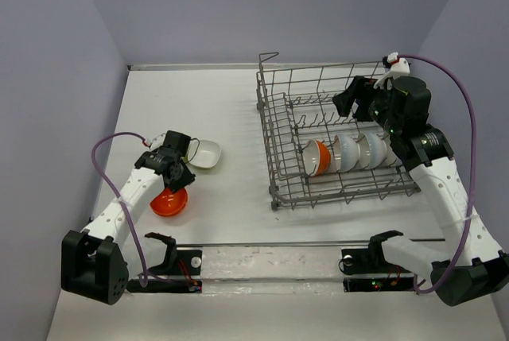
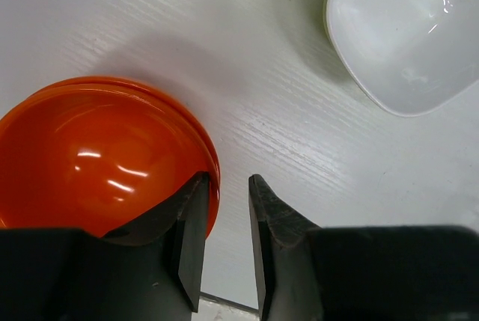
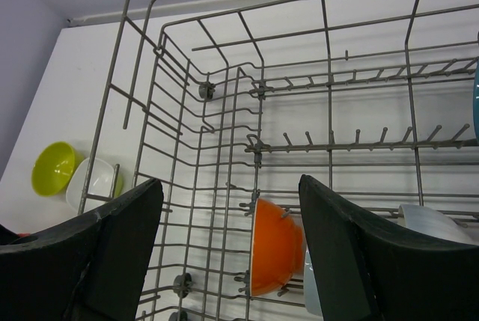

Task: Load the bowls into the dish rack
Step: Pick up the bowl from the bowl.

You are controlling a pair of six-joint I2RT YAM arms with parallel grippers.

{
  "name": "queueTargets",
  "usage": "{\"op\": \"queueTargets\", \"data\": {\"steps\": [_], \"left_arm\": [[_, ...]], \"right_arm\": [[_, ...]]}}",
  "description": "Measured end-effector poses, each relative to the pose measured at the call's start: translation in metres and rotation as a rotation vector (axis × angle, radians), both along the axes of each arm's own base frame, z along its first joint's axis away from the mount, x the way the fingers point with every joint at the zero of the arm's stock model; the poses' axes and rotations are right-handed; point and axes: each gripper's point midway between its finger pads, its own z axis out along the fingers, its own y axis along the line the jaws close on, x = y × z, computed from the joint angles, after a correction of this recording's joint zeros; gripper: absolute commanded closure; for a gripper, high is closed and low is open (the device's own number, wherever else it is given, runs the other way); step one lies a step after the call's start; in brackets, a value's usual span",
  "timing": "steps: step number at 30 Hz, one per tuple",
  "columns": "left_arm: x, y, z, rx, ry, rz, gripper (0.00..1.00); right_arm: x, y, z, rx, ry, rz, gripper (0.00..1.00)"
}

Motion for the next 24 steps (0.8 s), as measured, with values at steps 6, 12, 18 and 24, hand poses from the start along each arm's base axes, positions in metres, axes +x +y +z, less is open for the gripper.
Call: {"op": "queueTargets", "data": {"steps": [6, 12, 18, 24], "left_arm": [[-0.0002, 0.0004, -0.0001, -0.002, 0.002, -0.001, 0.71], [-0.0006, -0.001, -0.0002, -0.008, 0.005, -0.01, 0.8], [-0.0001, -0.0039, -0.0003, -0.021, 0.005, -0.018, 0.82], [0.0018, -0.0073, -0.0026, -0.032, 0.011, -0.033, 0.86]], "right_arm": [[0.0001, -0.0001, -0.0002, -0.002, 0.0, 0.001, 0.21], [0.0001, -0.0001, -0.0002, -0.003, -0.001, 0.001, 0.21], [0.0001, -0.0001, -0.0002, -0.003, -0.001, 0.001, 0.21], [0.0001, 0.0, -0.0004, -0.003, 0.0, 0.001, 0.21]]}}
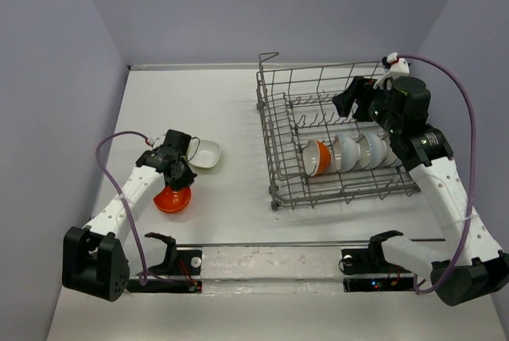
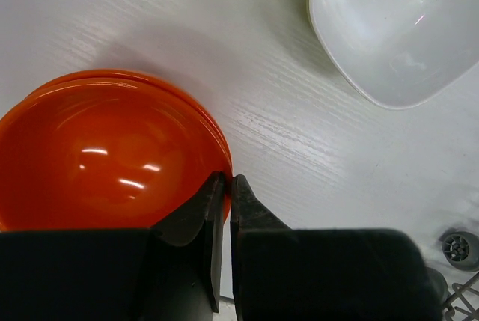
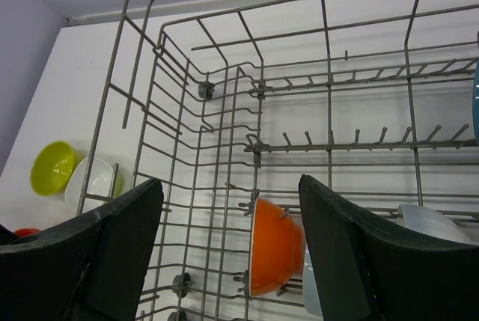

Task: Load the bowls into the dish rack
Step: Pick up the bowl from the bowl.

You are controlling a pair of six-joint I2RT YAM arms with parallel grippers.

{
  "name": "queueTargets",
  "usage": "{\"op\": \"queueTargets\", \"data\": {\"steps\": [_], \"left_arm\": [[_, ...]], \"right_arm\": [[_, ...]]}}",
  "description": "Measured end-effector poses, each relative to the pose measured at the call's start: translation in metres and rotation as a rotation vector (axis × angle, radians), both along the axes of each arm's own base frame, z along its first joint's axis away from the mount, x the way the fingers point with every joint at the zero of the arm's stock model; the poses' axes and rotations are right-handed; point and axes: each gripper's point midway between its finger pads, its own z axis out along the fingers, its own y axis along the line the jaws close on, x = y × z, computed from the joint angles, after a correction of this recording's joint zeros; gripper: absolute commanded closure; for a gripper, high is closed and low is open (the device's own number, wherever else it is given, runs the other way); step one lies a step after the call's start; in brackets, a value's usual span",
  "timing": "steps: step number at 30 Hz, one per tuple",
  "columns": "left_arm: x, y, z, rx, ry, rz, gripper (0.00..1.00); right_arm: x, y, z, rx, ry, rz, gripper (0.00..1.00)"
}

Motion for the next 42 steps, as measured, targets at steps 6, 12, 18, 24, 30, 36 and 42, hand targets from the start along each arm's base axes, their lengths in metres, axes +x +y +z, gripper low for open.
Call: {"op": "queueTargets", "data": {"steps": [6, 12, 18, 24, 30, 36, 42], "left_arm": [[0.001, -0.001, -0.002, 0.0, 0.007, -0.01, 0.94], [0.005, -0.003, 0.001, -0.005, 0.002, -0.018, 1.0], [0.015, -0.01, 0.015, -0.022, 0.0, -0.046, 1.0], [0.019, -0.011, 0.024, -0.022, -0.011, -0.05, 1.0], [0.019, -0.007, 0.04, -0.006, -0.031, -0.04, 1.0], [0.019, -0.003, 0.054, 0.008, -0.053, -0.031, 1.0], [0.015, -0.001, 0.056, 0.014, -0.054, -0.029, 1.0]], "right_arm": [[0.001, 0.0, -0.004, -0.002, 0.009, 0.0, 0.21], [0.001, 0.0, -0.007, -0.004, 0.016, 0.0, 0.21], [0.001, 0.0, -0.01, -0.006, 0.023, 0.0, 0.21], [0.001, 0.0, -0.01, -0.006, 0.023, 0.0, 0.21], [0.001, 0.0, -0.01, -0.006, 0.023, 0.0, 0.21], [0.001, 0.0, -0.01, -0.006, 0.023, 0.001, 0.21], [0.002, 0.001, -0.012, -0.007, 0.029, 0.002, 0.21]]}}
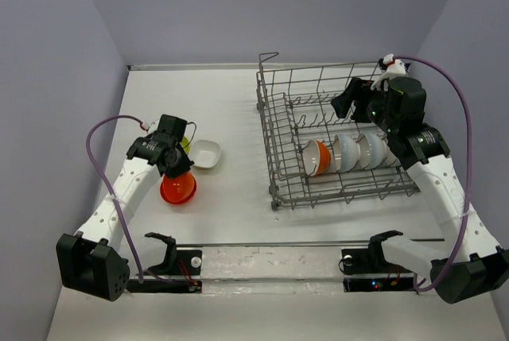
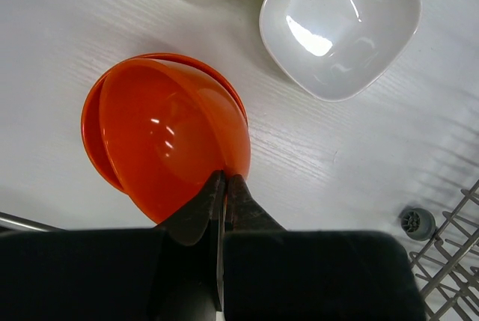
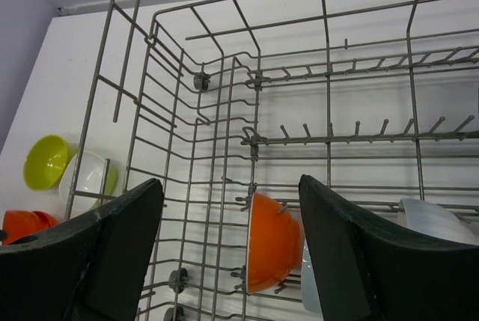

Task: Load the bowls into the dish rack
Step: Pick up the bowl from the bowl.

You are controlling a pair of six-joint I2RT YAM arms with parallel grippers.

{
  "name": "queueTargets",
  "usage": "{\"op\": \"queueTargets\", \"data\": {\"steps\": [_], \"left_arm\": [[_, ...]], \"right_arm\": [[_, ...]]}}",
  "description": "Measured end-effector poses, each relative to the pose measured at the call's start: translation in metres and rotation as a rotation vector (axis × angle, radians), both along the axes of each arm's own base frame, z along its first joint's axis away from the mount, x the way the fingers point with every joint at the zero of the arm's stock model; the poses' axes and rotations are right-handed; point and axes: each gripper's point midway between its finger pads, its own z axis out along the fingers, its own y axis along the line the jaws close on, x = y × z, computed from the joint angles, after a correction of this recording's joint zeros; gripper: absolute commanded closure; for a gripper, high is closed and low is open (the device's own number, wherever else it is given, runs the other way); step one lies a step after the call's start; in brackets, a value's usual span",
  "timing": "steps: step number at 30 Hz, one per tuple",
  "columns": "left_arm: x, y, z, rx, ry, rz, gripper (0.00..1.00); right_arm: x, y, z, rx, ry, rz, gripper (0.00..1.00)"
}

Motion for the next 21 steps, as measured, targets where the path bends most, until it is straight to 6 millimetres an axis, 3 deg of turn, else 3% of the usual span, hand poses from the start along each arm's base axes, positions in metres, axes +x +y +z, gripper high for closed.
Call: {"op": "queueTargets", "data": {"steps": [19, 21], "left_arm": [[0.004, -0.009, -0.011, -0.04, -0.016, -0.038, 1.0], [0.005, -0.01, -0.012, -0.043, -0.019, -0.039, 0.93]], "right_arm": [[0.001, 0.001, -0.002, 0.0, 0.006, 0.006, 0.21], [0.001, 0.001, -0.002, 0.0, 0.006, 0.006, 0.21]]}}
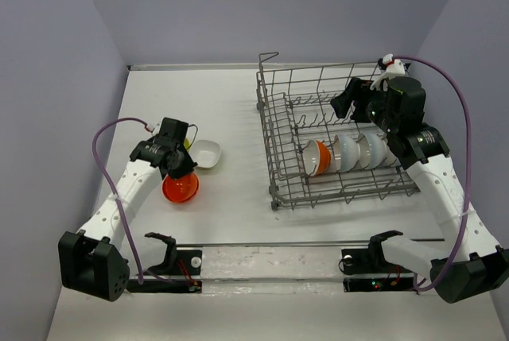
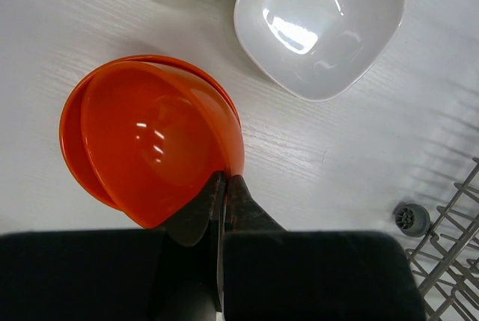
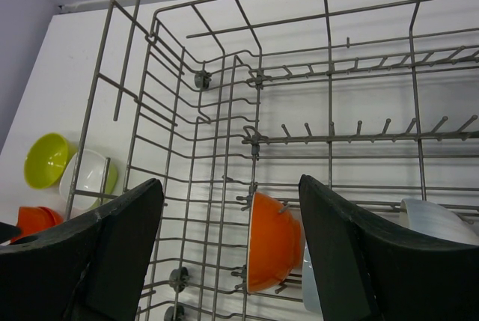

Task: Load the bowls into the dish rack
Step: Pick up the bowl from the bowl.

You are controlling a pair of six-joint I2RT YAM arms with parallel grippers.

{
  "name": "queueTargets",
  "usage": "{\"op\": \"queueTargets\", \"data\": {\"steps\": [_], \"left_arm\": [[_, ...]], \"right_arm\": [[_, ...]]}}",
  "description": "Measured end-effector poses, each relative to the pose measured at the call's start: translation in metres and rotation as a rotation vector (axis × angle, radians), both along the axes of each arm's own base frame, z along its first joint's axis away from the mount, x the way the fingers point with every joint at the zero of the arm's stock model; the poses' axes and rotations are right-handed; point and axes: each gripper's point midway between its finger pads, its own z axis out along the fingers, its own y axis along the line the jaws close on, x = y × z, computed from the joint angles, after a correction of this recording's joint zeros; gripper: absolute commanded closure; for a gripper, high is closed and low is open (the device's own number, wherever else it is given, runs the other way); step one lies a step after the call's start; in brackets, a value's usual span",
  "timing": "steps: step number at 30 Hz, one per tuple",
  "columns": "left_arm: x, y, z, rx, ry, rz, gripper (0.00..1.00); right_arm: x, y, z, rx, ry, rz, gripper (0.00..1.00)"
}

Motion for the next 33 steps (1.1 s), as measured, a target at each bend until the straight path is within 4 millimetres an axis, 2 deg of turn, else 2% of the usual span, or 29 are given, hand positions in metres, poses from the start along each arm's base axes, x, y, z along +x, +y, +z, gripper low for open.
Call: {"op": "queueTargets", "data": {"steps": [9, 14, 17, 19, 23, 33], "left_arm": [[0.002, -0.001, -0.003, -0.002, 0.001, -0.001, 0.79], [0.004, -0.002, -0.002, -0.003, -0.005, -0.002, 0.67], [0.005, -0.002, -0.005, -0.001, 0.0, -0.004, 0.65], [0.004, -0.002, -0.007, 0.001, 0.005, -0.004, 0.59], [0.004, -0.002, -0.01, 0.004, 0.013, -0.004, 0.54], [0.005, -0.001, -0.018, 0.014, 0.034, -0.005, 0.51]], "right_arm": [[0.0, 0.0, 0.0, 0.0, 0.0, 0.0, 0.21], [0.0, 0.0, 0.0, 0.0, 0.0, 0.0, 0.21], [0.0, 0.0, 0.0, 0.0, 0.0, 0.0, 0.21], [0.0, 0.0, 0.0, 0.0, 0.0, 0.0, 0.21], [0.0, 0.0, 0.0, -0.001, 0.0, 0.001, 0.21], [0.0, 0.0, 0.0, -0.003, -0.001, 0.002, 0.21]]}}
